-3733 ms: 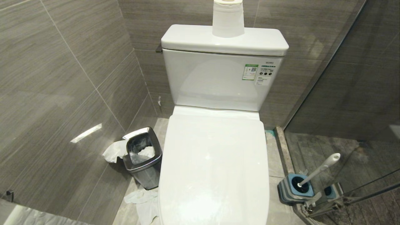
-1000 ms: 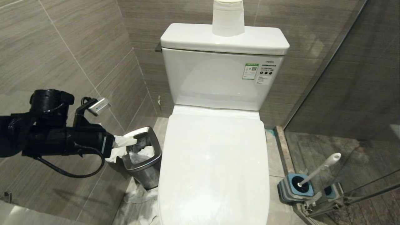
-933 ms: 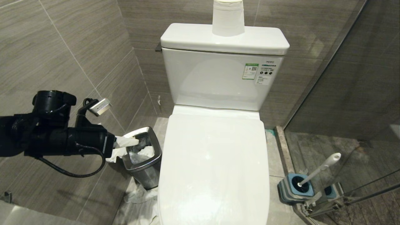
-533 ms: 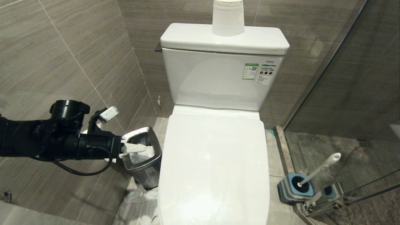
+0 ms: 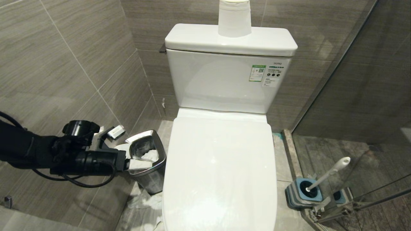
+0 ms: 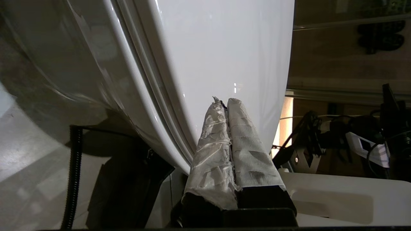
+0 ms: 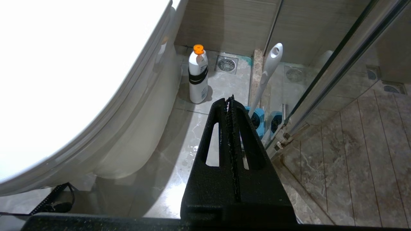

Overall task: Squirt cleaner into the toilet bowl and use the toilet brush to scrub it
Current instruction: Use the left hand to lift the toilet lid slightly

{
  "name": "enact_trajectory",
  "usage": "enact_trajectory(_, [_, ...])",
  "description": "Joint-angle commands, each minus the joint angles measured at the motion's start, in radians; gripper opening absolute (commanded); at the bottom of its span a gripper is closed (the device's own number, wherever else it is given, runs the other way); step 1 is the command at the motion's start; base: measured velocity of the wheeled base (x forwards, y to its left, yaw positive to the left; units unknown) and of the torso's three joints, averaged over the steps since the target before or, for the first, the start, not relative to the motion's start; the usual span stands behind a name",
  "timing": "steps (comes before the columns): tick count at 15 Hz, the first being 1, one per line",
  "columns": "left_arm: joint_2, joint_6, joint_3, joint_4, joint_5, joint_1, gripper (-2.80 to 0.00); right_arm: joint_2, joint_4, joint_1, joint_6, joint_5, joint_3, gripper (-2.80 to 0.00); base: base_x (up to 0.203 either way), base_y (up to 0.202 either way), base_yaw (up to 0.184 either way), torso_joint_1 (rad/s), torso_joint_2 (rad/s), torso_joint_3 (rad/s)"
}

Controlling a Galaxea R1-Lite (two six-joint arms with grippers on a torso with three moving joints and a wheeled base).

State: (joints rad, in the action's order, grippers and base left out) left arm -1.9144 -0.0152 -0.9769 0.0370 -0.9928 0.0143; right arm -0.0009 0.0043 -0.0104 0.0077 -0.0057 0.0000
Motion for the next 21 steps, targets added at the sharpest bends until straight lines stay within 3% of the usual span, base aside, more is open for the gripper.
enact_trajectory(1, [-0.032,-0.002,0.022,0.001,-0.014,0.003,-2.8,0.001,0.0,0.0,0.0,0.0,0.0,-2.8,0.0,0.0,0.0,0.0,0.0,0.0])
enact_trajectory(2, [-0.042,-0.003,0.024,0.0,-0.02,0.004,0.0,0.001,0.0,0.0,0.0,0.0,0.0,-2.8,0.0,0.0,0.0,0.0,0.0,0.0])
enact_trajectory(12, [-0.076,-0.003,0.072,-0.033,-0.119,-0.01,0.0,0.001,0.0,0.0,0.0,0.0,0.0,-2.8,0.0,0.0,0.0,0.0,0.0,0.0])
enact_trajectory(14, [-0.082,-0.003,0.117,-0.096,-0.12,-0.036,0.0,0.001,0.0,0.0,0.0,0.0,0.0,-2.8,0.0,0.0,0.0,0.0,0.0,0.0])
enact_trajectory(19, [-0.1,-0.008,0.137,-0.121,-0.1,-0.064,0.0,0.001,0.0,0.0,0.0,0.0,0.0,-2.8,0.0,0.0,0.0,0.0,0.0,0.0])
enact_trajectory(21, [-0.107,-0.009,0.142,-0.13,-0.051,-0.074,0.0,0.001,0.0,0.0,0.0,0.0,0.0,-2.8,0.0,0.0,0.0,0.0,0.0,0.0])
